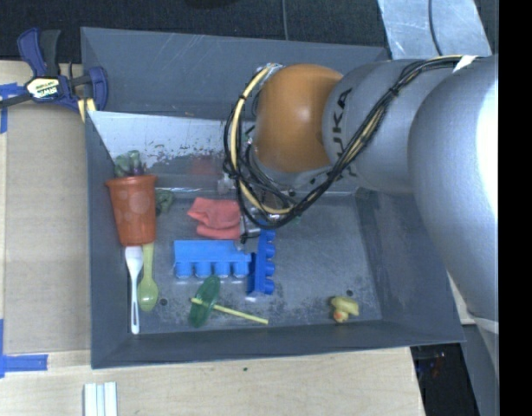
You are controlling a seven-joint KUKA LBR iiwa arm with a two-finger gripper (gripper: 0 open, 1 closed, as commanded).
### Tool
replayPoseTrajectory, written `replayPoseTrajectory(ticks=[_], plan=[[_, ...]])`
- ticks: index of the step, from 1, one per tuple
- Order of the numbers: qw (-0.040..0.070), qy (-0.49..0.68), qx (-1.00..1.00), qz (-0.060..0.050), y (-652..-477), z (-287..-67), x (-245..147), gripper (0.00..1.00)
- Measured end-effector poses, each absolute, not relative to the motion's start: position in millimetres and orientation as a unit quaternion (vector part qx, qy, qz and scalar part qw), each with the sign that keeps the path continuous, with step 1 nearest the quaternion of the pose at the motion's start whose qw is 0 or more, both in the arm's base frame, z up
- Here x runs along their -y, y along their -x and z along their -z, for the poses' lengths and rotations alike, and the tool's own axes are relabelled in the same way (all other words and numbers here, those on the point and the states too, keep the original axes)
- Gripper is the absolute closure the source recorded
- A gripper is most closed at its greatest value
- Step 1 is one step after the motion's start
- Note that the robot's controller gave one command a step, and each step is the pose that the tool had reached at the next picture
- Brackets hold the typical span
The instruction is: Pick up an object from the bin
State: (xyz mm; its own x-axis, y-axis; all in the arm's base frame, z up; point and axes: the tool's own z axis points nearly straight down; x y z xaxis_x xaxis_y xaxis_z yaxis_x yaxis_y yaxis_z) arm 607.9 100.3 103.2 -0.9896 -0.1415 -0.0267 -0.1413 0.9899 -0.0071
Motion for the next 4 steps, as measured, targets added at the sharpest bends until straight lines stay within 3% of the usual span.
replayPoseTrajectory(ticks=[1,2,3,4], plan=[[0.013,-0.013,-1.0,0.002,-588.9,-94.9,-93.0,1.0],[0.013,-0.013,-1.0,0.002,-588.8,-95.2,-93.1,1.0],[0.011,-0.031,-0.999,0.002,-586.0,-156.0,-100.0,1.0],[0.01,-0.01,-1.0,0.002,-584.2,-231.8,-92.3,1.0]])
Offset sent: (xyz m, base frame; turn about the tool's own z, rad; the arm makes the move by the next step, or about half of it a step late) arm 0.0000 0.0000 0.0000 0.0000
